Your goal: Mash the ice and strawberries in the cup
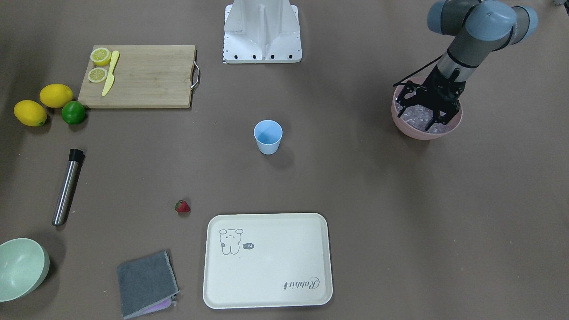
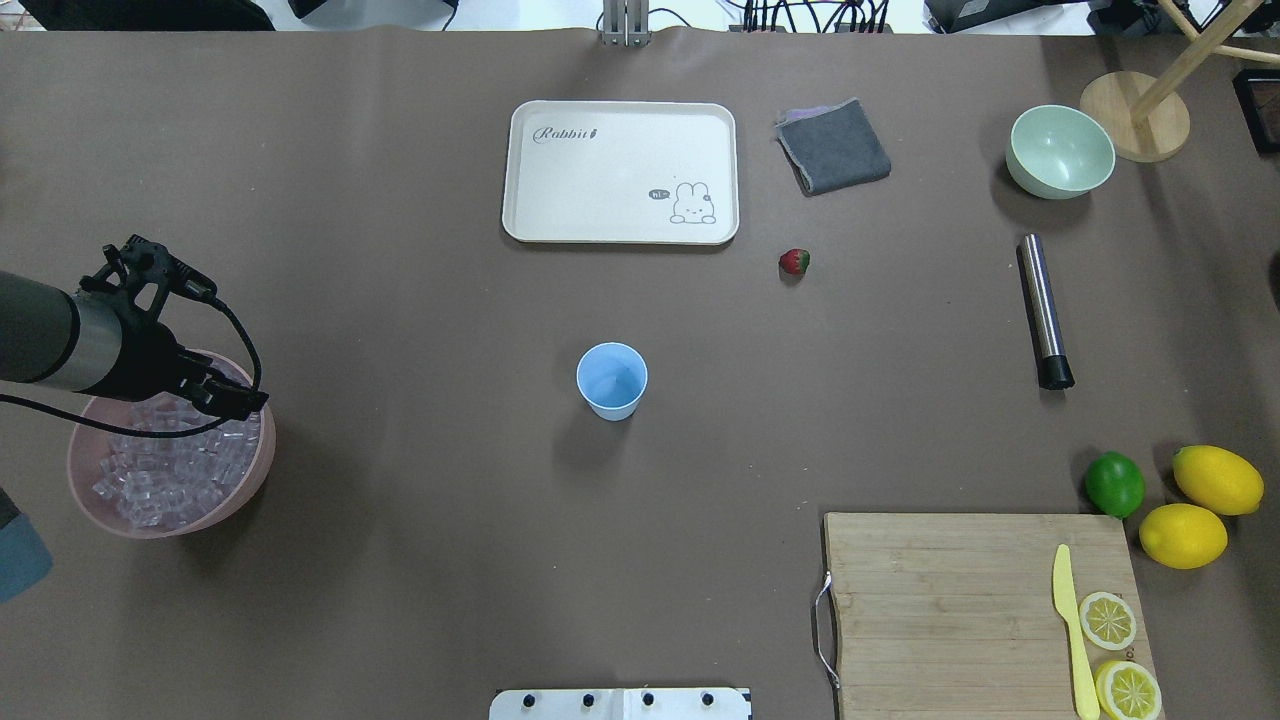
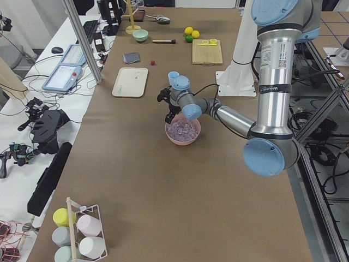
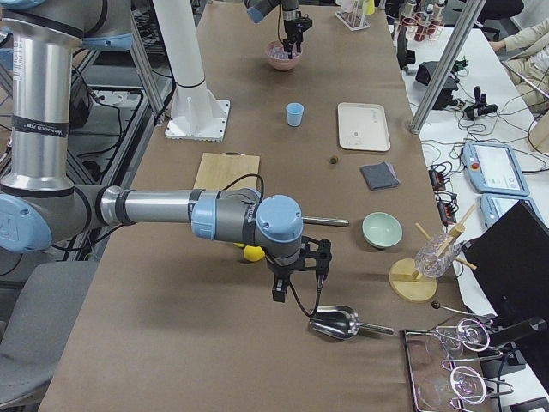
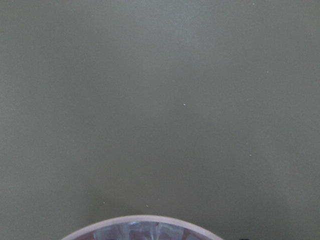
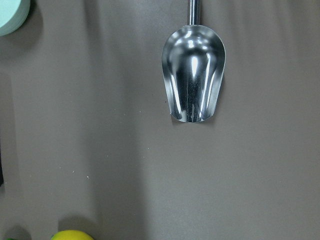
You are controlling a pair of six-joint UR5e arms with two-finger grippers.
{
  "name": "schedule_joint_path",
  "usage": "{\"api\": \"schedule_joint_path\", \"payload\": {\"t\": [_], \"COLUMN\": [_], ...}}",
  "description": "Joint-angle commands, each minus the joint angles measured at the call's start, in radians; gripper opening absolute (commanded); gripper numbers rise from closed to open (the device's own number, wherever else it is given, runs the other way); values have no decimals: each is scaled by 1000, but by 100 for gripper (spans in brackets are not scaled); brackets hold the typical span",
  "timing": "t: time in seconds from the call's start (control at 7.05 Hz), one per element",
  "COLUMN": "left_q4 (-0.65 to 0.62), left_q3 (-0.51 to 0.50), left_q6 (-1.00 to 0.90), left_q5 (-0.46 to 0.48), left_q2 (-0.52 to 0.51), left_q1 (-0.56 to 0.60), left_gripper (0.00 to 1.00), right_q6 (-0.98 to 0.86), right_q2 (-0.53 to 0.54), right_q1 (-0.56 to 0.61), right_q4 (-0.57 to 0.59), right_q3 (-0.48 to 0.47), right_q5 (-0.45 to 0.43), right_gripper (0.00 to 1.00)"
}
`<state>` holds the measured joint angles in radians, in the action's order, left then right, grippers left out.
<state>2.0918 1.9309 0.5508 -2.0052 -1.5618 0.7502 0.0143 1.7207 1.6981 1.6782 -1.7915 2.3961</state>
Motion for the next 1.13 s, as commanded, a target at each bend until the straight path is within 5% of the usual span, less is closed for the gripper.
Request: {"api": "schedule_joint_path", "payload": {"t": [0.0,0.28,0.99], "left_q4": [1,5,16], "left_q3": [2,8,-7], "left_q6": [-35,-48,-97], "left_q5": [-1,-71,-60], "left_q2": [8,11,40], "left_q1": [1,20,20], "left_gripper": [86,87,90], "right_q6": [10,10,10], "right_q2": [0,0,0], "right_q1": [0,0,0], "right_q4": [-2,0,0], "right_q3": [-5,-5,-2], "right_q5": [0,0,0], "right_gripper": [100,100,100]}}
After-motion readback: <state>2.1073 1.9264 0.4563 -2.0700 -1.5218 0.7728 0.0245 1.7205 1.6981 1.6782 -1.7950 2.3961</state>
